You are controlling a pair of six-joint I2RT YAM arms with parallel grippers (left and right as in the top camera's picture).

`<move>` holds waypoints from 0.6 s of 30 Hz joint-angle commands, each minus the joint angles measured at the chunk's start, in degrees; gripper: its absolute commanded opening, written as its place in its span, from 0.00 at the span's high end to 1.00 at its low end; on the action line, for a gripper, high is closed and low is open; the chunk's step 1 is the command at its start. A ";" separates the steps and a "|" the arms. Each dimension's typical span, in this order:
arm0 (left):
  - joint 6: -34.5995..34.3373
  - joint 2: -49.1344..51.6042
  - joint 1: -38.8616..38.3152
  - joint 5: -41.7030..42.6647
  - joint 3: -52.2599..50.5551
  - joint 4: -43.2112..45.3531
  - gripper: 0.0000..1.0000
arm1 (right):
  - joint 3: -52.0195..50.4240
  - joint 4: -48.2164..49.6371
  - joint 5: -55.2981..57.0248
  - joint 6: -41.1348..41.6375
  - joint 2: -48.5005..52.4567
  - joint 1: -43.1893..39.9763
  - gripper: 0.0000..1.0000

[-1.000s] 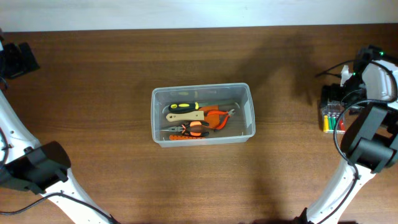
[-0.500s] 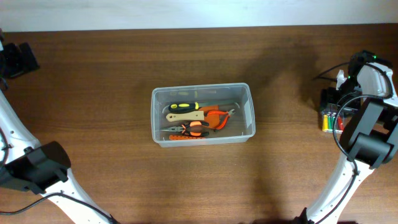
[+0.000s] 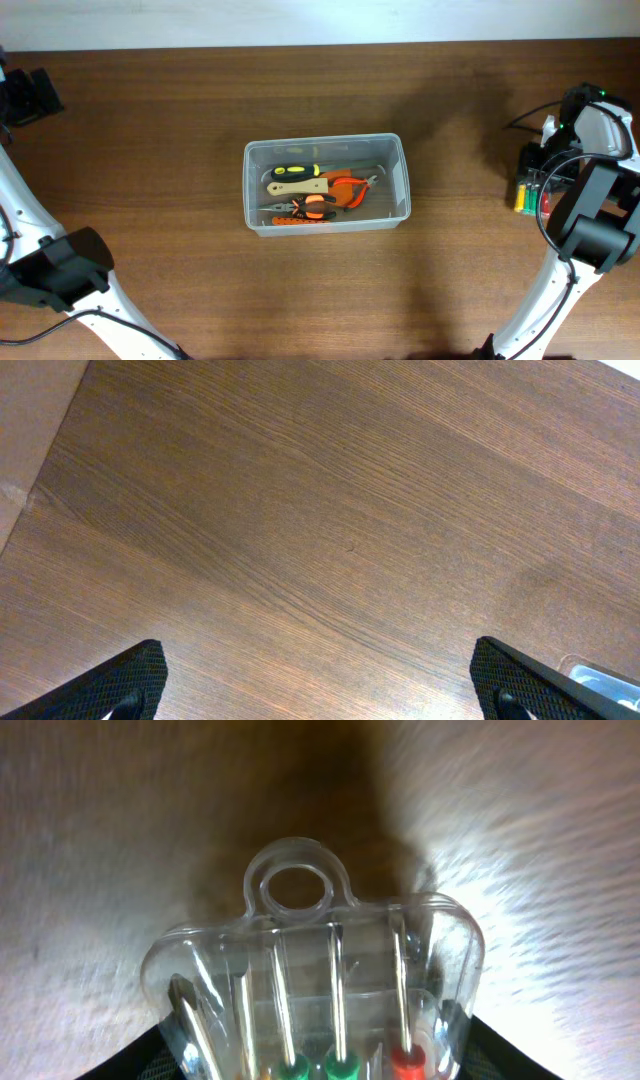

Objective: Pack container
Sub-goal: 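Grasp the clear screwdriver pack with the right gripper and lift, then place the screwdriver pack into the box and open the right gripper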

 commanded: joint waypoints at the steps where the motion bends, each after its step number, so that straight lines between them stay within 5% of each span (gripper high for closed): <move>1: -0.57 -0.55 0.28 0.63 -0.17 0.11 0.01 | 0.76 -2.29 -6.78 0.87 -0.26 0.17 0.47; 10: -0.57 -0.55 0.28 0.61 -0.17 0.11 0.01 | 11.08 -11.89 -12.15 0.85 -12.24 4.68 0.55; 18: -0.57 -0.55 0.28 0.63 -0.17 0.11 0.01 | 15.89 -11.58 -11.63 -0.31 -27.02 21.90 0.61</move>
